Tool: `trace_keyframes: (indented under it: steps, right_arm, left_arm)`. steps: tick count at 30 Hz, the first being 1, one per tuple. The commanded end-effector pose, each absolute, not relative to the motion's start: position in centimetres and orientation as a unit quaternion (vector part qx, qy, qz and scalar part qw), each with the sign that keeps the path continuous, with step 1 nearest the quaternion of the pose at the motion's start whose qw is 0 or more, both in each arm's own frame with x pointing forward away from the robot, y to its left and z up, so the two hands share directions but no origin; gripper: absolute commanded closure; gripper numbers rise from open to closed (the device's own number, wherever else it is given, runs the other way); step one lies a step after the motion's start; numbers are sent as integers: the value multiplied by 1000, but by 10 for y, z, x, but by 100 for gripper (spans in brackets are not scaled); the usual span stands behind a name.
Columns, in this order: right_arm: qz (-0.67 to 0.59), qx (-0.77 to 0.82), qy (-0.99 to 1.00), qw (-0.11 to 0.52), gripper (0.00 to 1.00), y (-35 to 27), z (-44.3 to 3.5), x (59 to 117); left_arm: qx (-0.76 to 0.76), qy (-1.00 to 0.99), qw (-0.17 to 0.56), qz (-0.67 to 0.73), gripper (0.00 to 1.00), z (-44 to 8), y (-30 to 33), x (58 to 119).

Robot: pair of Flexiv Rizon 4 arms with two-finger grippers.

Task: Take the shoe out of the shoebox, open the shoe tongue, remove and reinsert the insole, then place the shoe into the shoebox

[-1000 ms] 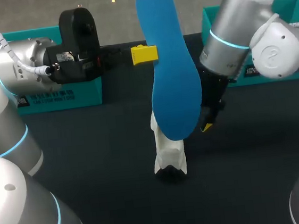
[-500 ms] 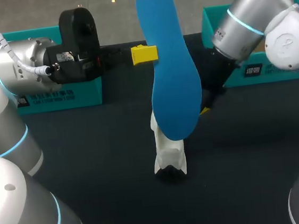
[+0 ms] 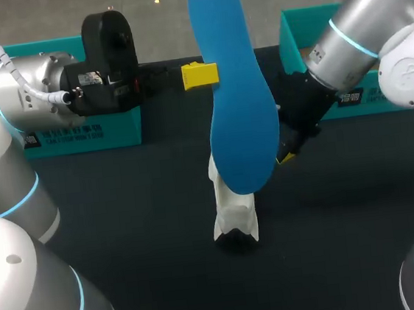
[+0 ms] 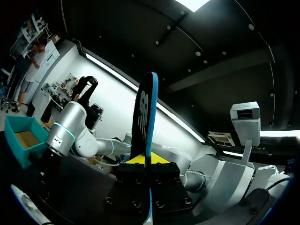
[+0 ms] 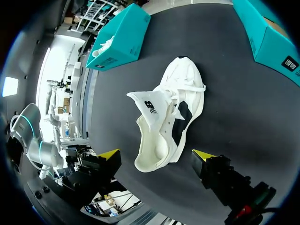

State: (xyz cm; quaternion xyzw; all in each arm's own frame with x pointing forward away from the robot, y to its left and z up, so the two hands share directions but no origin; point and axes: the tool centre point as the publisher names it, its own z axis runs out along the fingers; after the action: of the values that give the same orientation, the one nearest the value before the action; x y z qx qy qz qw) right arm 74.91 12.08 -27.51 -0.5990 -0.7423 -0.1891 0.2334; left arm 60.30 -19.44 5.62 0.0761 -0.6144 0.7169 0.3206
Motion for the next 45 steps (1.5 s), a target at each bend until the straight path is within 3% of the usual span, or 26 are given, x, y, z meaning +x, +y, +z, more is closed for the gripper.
trace_keyframes:
  steps: [1, 9, 22, 45]
  right_arm:
    - [-190, -599, -742, 233, 0, 121, -275, 749]
    - [-190, -599, -742, 233, 0, 121, -275, 749]
    - [-325, -564, -699, 297, 0, 84, -243, 767]
    - [-442, -509, -631, 384, 0, 53, -152, 783]
  left_arm:
    - [75, -613, 321, 718, 100, 56, -196, 603]
    - [75, -613, 321, 718, 100, 56, -196, 603]
    - [75, -613, 321, 718, 100, 56, -196, 603]
    - [75, -613, 321, 718, 100, 56, -196, 603]
